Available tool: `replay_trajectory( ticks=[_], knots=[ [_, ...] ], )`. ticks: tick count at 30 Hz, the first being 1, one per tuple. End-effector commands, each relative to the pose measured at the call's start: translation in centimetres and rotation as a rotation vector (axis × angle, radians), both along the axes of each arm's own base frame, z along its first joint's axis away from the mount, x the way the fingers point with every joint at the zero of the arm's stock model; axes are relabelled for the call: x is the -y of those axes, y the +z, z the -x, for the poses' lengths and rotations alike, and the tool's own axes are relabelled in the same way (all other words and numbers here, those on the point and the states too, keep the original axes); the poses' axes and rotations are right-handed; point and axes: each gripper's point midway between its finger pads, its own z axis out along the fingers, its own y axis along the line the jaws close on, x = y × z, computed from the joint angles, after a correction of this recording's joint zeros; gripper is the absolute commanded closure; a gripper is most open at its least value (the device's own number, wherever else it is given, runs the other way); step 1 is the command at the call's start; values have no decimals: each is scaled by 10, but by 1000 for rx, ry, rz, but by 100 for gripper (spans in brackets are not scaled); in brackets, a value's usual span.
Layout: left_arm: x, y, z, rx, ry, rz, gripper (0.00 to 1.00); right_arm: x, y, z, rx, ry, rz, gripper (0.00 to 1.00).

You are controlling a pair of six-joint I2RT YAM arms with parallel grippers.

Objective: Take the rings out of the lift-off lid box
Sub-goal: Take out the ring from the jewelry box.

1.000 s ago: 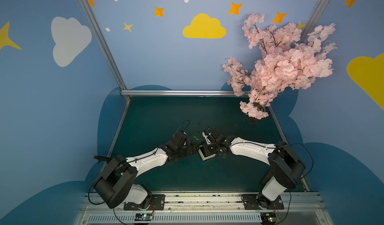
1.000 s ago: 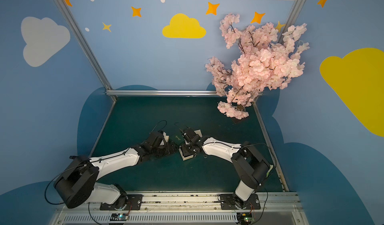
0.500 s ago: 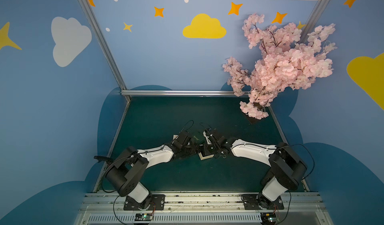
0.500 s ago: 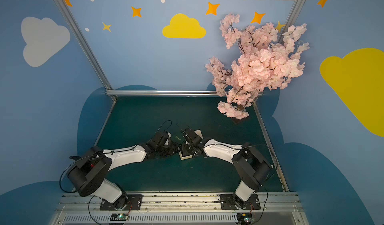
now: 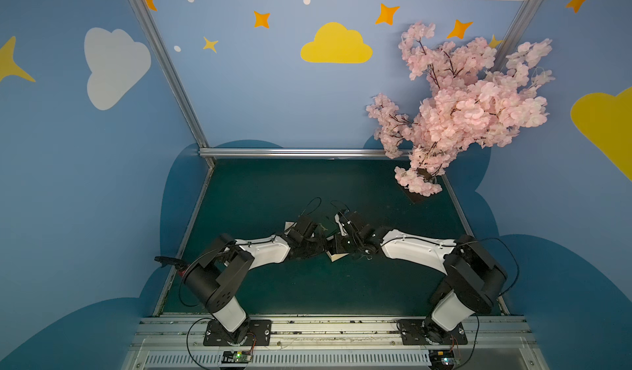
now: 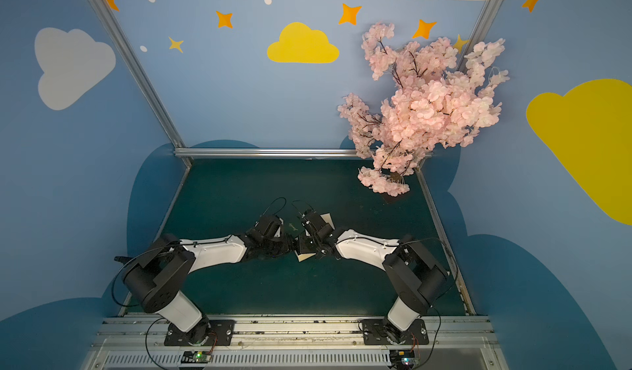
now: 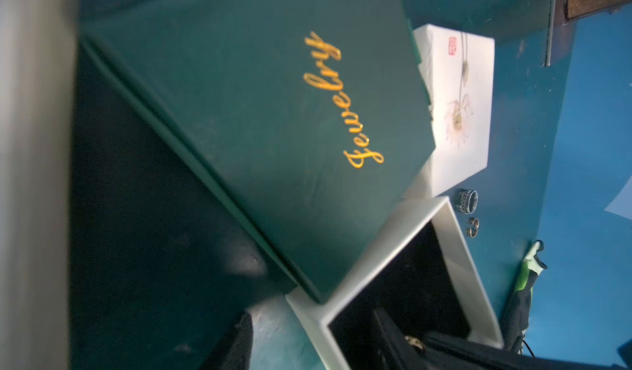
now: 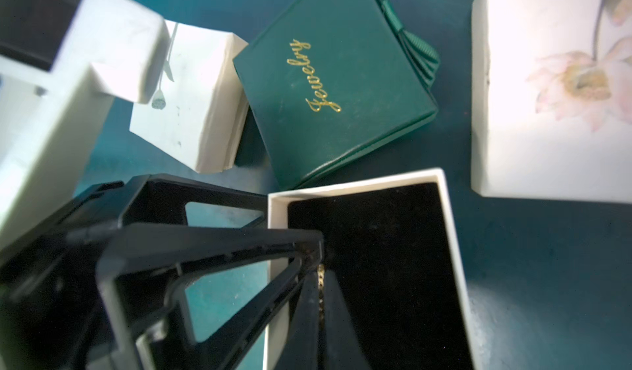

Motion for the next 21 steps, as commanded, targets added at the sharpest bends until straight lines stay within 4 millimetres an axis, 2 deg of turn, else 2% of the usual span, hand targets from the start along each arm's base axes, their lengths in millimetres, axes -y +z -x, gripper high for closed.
replay_trajectory(
  ticks=[1,4,11,17,21],
  knots=[
    [3,-5,1,-18,-12,-6,44,-6,19,-5,43,-12,-61,100],
    [3,-7,1,-26,-13,-8,44,-7,22,-6,55,-14,-73,100],
    [5,-6,3,-24,-20,-3,46,-7,9,-10,58,-37,-67,100],
    [3,-6,5,-31,-19,-12,46,-12,6,-15,62,-35,-60,100],
    [0,-2,5,-18,-15,-20,46,-2,12,-18,87,-61,-42,100]
  ],
)
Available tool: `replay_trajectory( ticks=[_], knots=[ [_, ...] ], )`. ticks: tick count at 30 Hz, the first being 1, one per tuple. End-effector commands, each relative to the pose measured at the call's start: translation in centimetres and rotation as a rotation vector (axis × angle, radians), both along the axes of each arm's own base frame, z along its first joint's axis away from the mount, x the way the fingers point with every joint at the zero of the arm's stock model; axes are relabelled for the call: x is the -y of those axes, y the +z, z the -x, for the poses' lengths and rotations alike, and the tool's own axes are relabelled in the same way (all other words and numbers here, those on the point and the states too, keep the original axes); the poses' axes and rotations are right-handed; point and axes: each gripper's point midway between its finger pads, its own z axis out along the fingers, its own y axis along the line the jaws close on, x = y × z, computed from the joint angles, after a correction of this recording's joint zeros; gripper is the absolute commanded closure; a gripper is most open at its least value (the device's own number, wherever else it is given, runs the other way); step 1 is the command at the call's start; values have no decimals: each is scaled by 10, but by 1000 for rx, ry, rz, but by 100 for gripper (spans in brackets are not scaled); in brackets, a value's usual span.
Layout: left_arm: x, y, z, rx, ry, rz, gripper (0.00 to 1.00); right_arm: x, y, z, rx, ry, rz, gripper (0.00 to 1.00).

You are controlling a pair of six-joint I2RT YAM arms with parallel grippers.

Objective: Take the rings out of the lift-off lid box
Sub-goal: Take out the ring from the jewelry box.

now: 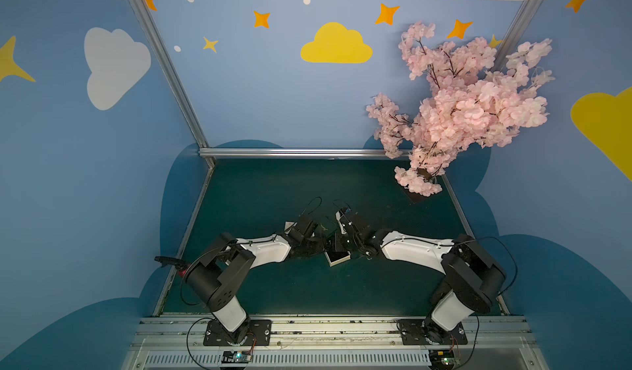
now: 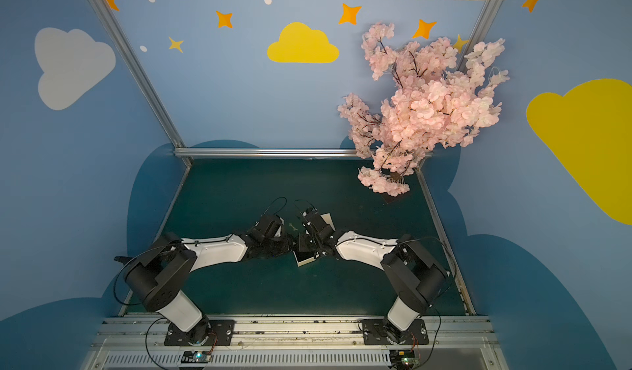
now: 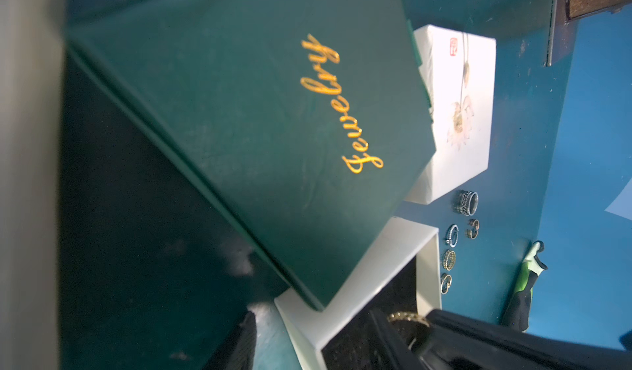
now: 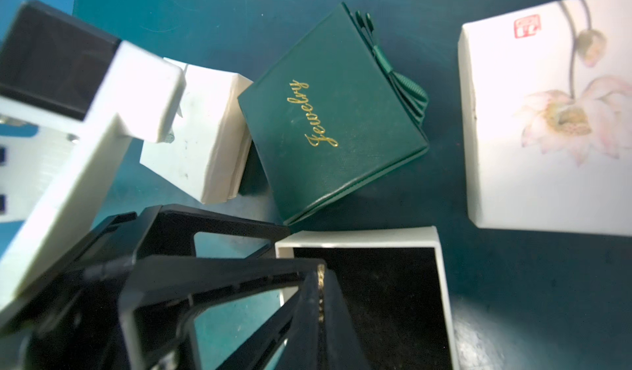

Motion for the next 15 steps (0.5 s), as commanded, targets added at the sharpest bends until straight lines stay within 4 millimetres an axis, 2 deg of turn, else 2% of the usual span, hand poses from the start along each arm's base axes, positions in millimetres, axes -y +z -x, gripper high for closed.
replay_trajectory(
  ticks=[1,8,15],
  knots=[
    [-2,0,5,-10,-11,-23,46,5,12,-7,36,-24,5,100],
    [-7,15,3,42,-20,-41,45,46,18,-15,41,-117,43,100],
    [-2,23,-7,92,-47,-48,44,114,16,-19,5,-286,91,100]
  ],
)
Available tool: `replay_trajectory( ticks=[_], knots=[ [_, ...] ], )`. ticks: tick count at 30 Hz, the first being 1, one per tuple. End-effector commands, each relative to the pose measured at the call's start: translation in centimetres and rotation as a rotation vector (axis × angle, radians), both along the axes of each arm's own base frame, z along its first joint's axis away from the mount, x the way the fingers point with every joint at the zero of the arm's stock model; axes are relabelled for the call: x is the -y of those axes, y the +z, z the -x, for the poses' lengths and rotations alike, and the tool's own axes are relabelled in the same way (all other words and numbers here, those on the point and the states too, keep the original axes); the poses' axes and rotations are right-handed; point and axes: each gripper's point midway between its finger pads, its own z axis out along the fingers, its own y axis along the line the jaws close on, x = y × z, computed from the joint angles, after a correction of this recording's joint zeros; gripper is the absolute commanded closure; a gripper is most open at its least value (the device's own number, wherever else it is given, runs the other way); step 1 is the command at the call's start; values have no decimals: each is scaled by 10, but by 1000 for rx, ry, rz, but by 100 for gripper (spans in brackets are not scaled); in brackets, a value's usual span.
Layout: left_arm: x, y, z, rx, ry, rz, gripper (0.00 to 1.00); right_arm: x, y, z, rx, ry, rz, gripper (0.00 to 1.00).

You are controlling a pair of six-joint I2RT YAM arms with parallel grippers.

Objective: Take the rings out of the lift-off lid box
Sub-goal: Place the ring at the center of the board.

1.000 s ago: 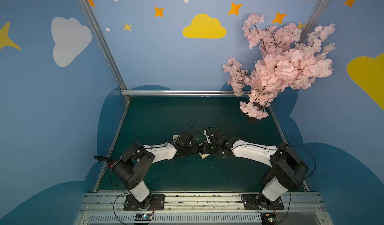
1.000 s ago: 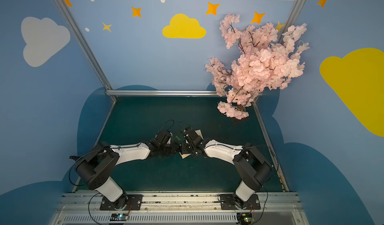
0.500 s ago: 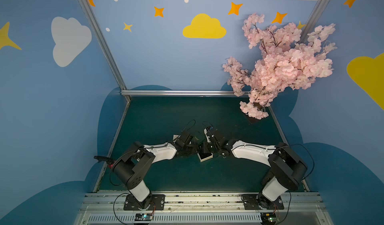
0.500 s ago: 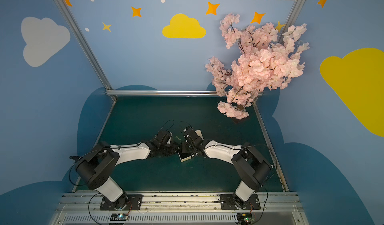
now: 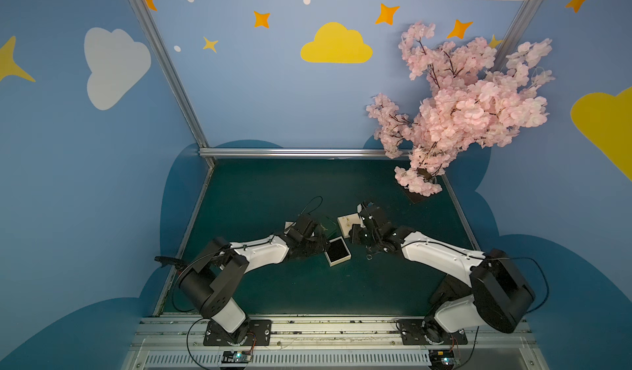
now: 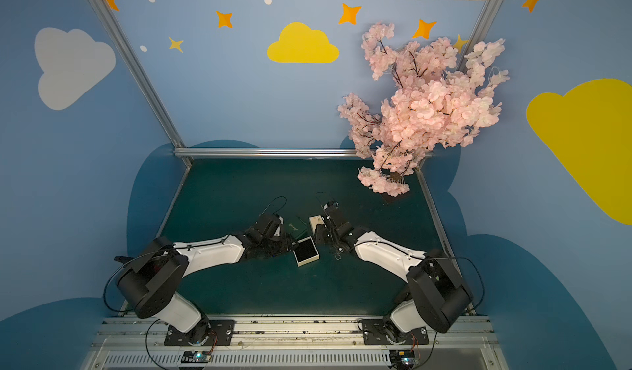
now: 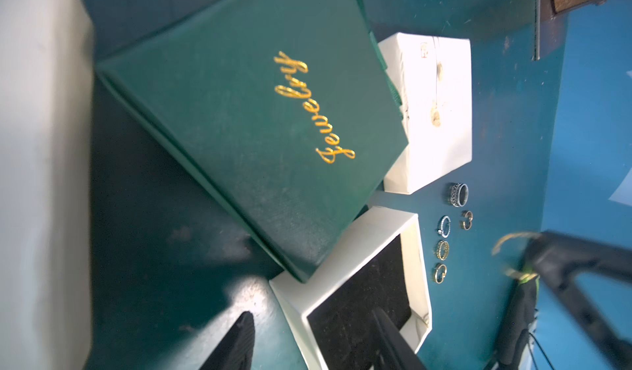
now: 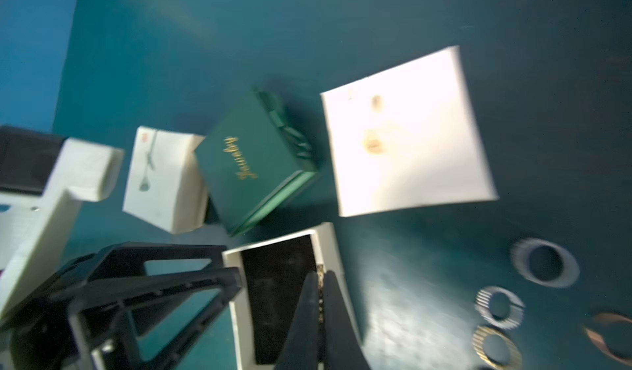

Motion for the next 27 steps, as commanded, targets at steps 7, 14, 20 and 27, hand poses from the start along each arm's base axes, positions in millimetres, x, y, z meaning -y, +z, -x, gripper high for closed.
replay_trajectory(
  ticks=[7,14,20,27],
  knots=[
    [16,23,-19,85,-81,-11,44,91,-23,18,-105,-220,102,100],
    [20,42,-28,136,-83,11,44,125,-49,32,-200,-312,92,99],
    [17,46,-27,157,-80,5,43,130,-59,26,-250,-331,70,96],
    [16,48,-24,157,-86,7,43,127,-58,17,-251,-316,52,66]
  ],
)
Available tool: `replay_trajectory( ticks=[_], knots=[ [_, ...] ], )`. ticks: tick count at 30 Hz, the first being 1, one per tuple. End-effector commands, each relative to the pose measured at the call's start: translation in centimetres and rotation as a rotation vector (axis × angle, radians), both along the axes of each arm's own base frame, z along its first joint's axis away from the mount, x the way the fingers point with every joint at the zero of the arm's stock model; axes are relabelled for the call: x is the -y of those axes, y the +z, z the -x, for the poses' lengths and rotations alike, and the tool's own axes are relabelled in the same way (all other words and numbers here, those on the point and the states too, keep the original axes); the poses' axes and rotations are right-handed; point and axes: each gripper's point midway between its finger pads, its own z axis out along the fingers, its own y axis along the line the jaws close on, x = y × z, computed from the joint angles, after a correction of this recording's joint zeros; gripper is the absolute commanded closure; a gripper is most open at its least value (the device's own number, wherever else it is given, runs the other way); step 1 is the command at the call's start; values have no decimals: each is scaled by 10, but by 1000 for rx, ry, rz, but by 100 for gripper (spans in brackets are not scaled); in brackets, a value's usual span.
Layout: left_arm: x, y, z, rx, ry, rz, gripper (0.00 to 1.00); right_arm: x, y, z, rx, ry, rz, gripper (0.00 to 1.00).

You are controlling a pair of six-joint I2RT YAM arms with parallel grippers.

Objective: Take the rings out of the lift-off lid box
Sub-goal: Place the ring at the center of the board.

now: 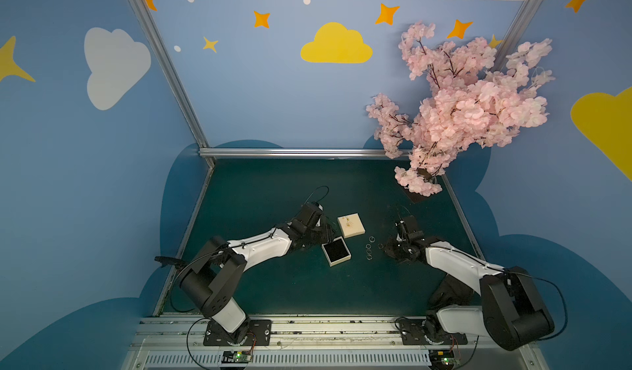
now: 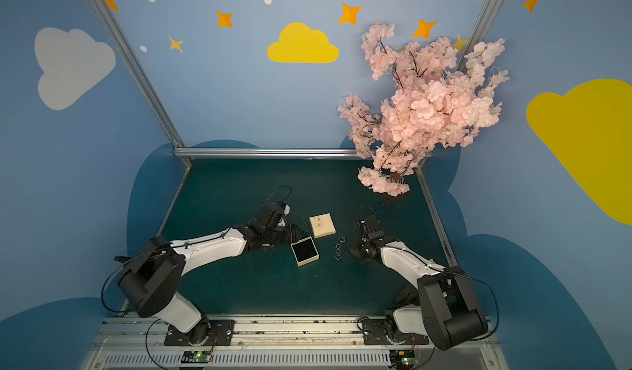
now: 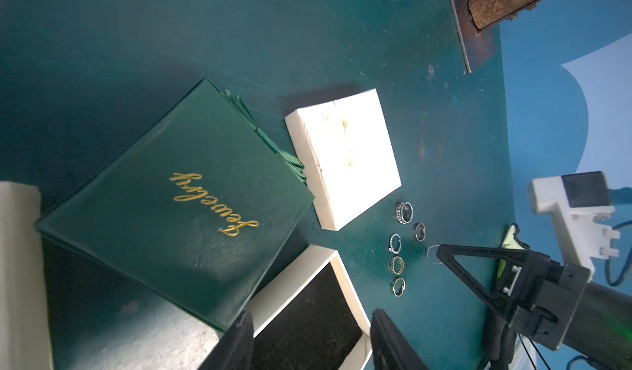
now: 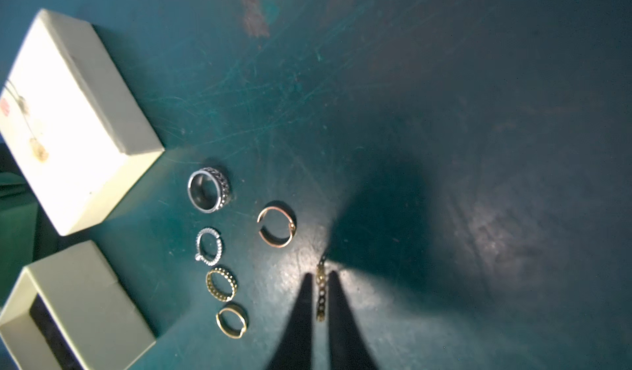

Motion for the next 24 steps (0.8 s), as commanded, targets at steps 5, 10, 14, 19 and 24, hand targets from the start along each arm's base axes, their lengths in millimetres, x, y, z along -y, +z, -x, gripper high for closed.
replay_trajectory(
  ticks=[5,10,14,19,24],
  knots=[
    [-3,17,5,23,-13,15,42,-11,25,-18,34,66,-9,35],
    [-14,21,-1,67,10,-37,34,-19,41,-24,98,178,25,17],
    [-21,28,7,103,-32,-57,13,-46,44,-31,81,317,-37,14],
    [-39,36,6,150,23,-89,1,-83,45,-46,69,471,6,11],
    [-49,34,6,160,47,-109,0,-118,45,-65,98,599,90,10]
  ],
)
